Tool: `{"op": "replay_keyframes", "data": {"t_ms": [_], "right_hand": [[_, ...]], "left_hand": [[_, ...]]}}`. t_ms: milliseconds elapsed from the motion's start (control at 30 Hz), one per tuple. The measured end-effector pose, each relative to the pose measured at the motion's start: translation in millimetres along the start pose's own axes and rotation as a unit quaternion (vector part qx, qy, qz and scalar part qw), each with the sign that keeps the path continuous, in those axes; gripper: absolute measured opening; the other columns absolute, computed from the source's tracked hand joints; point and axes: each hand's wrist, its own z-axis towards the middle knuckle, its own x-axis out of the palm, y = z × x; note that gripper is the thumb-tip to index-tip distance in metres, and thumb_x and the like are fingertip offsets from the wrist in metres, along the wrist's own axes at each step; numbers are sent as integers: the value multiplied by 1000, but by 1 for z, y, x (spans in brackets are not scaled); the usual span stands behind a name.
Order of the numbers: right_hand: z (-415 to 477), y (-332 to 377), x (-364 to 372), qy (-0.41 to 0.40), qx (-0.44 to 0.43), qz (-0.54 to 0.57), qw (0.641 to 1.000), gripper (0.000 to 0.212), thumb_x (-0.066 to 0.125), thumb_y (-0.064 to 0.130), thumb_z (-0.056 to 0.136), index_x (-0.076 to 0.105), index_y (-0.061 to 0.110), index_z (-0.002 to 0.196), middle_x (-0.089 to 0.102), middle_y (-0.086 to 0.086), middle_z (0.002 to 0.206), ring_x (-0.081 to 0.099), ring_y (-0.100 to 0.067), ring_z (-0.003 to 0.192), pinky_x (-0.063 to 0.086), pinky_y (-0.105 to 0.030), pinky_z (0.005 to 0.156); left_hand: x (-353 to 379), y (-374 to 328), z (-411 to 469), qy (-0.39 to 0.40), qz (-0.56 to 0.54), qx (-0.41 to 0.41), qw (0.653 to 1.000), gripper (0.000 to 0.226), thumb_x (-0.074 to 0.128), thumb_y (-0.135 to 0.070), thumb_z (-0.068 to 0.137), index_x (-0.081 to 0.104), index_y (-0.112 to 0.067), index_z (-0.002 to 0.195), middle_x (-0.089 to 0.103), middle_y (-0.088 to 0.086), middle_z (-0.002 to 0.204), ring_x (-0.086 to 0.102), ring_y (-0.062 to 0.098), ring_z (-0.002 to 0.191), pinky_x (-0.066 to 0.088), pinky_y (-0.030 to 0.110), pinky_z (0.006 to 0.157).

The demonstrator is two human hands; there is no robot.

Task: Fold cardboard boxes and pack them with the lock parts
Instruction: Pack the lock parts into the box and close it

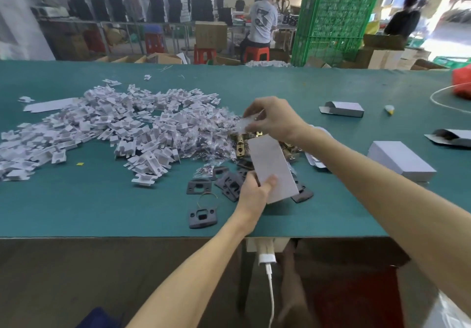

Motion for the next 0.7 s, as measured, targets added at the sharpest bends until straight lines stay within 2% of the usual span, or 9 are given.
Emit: {"op": "replay_keyframes", "data": {"t_ms": [100, 167, 267, 367, 433, 533, 700], "right_hand": [[-4, -19, -23, 23, 42, -17, 999, 21, 78, 10, 85, 79, 16, 105, 70, -3, 93, 57, -9, 72, 45, -23, 69], [-7, -26, -28, 40, 50, -11, 998, 20, 75, 7, 86, 80, 16, 103, 72, -6, 94, 58, -13, 73, 48, -22, 68], [-8, -29, -24, 65, 38, -9, 997, 22, 71, 4, 89, 78, 14, 107, 72, -6, 99, 63, -17, 85, 52, -26, 78], [-4, -28, -14, 65, 36, -52, 996, 29, 73, 5, 88, 68, 9, 117, 70, -7, 107, 65, -22, 98, 54, -31, 90], [-3, -28, -9, 65, 28, -73, 995, 28, 73, 5, 88, 67, 8, 115, 70, -6, 106, 64, -22, 97, 52, -30, 87], [-2, -28, -7, 116, 26, -141, 983, 22, 69, 2, 89, 73, 9, 110, 70, -4, 101, 64, -22, 94, 48, -28, 80], [-5, -28, -6, 138, 39, -186, 972, 18, 66, 9, 92, 79, 8, 104, 75, -7, 106, 68, -24, 98, 56, -37, 92]], "left_hand": [[-3, -2, 0, -9, -27, -1, 1000, 29, 62, -25, 104, 55, -13, 129, 67, 5, 124, 65, 21, 112, 55, 33, 93], [-2, -1, -1, -7, -35, -6, 999, 30, 62, -27, 104, 54, -13, 129, 66, 8, 126, 65, 22, 113, 55, 36, 97], [-2, 0, -3, -2, -29, -9, 1000, 19, 63, -29, 103, 53, -22, 117, 65, 3, 121, 64, 16, 106, 53, 27, 86], [-1, -1, -4, -4, -34, -12, 999, 16, 64, -27, 103, 52, -25, 113, 65, 2, 120, 64, 15, 106, 52, 26, 84], [-1, -1, -4, -6, -30, -8, 999, 18, 64, -27, 103, 51, -24, 115, 65, 3, 121, 63, 15, 107, 52, 27, 85], [0, -1, -4, -6, -42, -9, 999, 19, 64, -27, 103, 52, -22, 117, 65, 1, 120, 63, 15, 107, 53, 27, 87], [0, -1, -3, -11, -29, -2, 999, 27, 62, -27, 104, 50, -16, 126, 64, 0, 120, 62, 11, 103, 50, 20, 78]]}}
